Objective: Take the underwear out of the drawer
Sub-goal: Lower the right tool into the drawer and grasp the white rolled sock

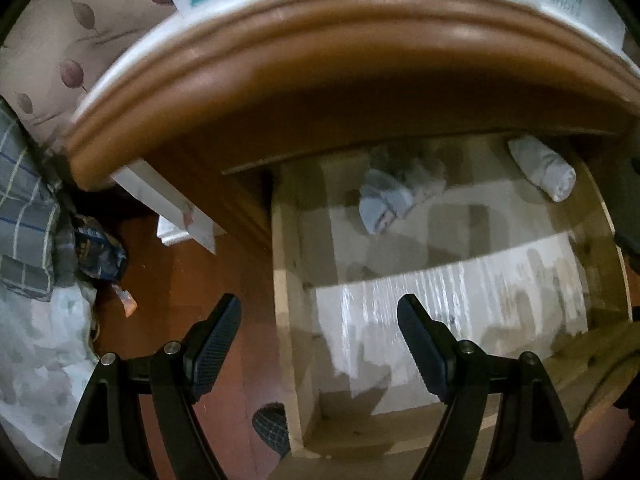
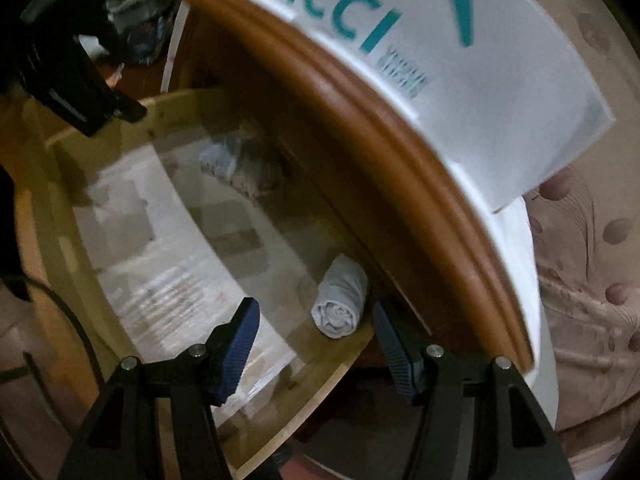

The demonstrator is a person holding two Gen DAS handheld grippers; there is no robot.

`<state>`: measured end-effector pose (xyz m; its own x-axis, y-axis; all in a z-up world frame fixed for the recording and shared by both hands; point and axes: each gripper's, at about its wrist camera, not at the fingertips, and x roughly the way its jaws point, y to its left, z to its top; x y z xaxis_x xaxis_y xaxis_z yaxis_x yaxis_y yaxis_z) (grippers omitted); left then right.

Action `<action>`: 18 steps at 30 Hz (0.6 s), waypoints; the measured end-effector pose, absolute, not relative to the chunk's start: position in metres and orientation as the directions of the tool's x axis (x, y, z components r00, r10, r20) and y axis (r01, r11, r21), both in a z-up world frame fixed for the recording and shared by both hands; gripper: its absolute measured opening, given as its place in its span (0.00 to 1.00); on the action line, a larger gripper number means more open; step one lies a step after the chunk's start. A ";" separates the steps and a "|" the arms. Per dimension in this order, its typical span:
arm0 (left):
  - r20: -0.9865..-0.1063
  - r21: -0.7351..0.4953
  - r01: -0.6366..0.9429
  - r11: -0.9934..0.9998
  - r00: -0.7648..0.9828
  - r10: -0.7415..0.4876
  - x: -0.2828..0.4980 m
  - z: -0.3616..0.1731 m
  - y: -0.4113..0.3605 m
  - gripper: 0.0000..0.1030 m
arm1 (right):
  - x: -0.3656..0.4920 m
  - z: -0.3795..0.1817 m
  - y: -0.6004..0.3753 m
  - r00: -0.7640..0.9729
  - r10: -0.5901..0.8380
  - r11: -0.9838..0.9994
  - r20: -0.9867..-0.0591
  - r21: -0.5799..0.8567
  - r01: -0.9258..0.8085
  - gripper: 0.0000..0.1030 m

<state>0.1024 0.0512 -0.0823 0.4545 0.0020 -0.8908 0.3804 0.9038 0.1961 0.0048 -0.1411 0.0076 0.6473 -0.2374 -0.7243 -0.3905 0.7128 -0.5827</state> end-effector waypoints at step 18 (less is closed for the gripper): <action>-0.953 0.203 0.533 0.821 0.302 0.039 0.110 -0.121 0.023 0.76 | 0.051 -0.061 -0.146 0.612 -0.347 0.544 -0.711 -0.684 -0.486 0.41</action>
<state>0.1098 0.0230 -0.1214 0.3016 0.0390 -0.9526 0.5335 0.8212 0.2025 0.0511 -0.1455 -0.0612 0.6119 -0.3470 -0.7108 -0.4859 0.5441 -0.6840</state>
